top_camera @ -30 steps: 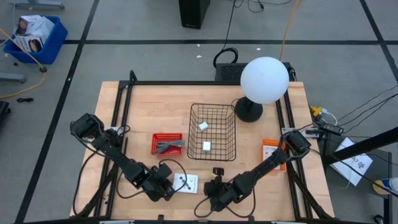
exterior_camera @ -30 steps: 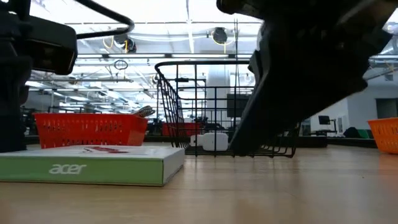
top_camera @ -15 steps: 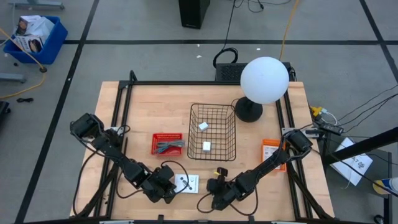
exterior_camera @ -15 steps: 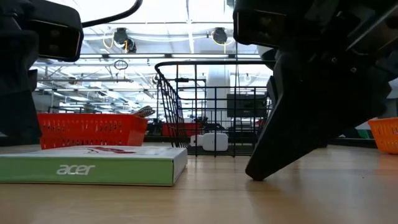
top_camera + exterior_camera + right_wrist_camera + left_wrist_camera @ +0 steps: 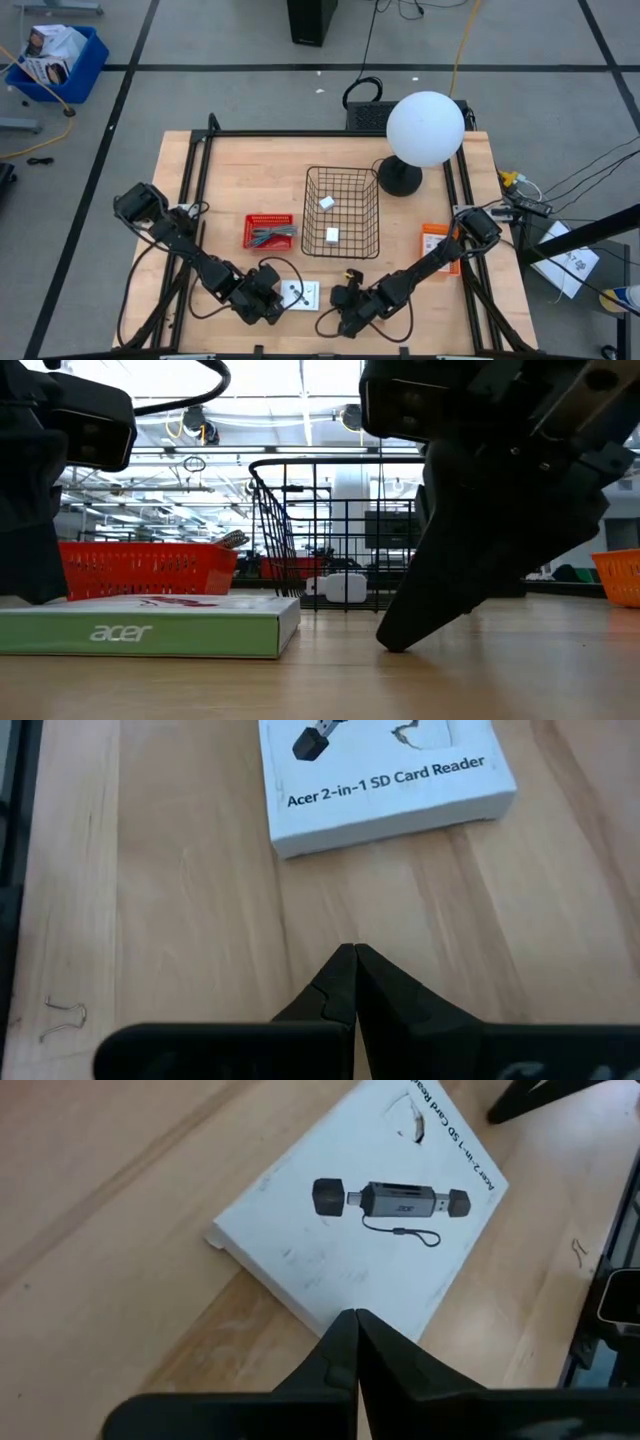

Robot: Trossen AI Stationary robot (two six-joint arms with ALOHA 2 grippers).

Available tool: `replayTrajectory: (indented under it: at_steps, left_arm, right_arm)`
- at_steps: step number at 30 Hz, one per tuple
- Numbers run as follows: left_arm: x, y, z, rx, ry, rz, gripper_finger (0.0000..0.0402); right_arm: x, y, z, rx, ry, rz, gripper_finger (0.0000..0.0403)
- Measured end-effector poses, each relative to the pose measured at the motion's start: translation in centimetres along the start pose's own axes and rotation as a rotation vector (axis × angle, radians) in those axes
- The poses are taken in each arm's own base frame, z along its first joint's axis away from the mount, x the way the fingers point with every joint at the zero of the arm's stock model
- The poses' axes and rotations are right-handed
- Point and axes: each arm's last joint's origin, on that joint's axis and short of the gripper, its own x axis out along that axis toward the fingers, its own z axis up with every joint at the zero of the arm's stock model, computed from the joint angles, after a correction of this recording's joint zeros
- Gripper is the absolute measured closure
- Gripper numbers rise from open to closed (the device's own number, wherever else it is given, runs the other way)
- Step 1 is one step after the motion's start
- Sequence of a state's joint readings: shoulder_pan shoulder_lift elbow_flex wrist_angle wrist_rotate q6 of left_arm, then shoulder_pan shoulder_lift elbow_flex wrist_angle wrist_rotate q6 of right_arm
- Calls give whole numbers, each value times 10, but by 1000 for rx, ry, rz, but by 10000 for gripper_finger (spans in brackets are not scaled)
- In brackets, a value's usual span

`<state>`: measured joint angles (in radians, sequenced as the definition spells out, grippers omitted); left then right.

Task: Pick and place items into bin
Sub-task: Put the card reader box into the orange basket

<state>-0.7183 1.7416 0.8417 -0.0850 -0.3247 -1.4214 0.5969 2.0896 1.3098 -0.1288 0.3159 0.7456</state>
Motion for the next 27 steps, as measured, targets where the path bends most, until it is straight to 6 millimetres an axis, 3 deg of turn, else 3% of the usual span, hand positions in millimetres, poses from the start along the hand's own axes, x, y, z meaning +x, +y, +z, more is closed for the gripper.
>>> replayTrajectory:
  at_steps: [27]
  left_arm:
    - [-2,7,-3,-42,16,76,399]
  right_arm:
    - [3,9,21,-100,-185,133,403]
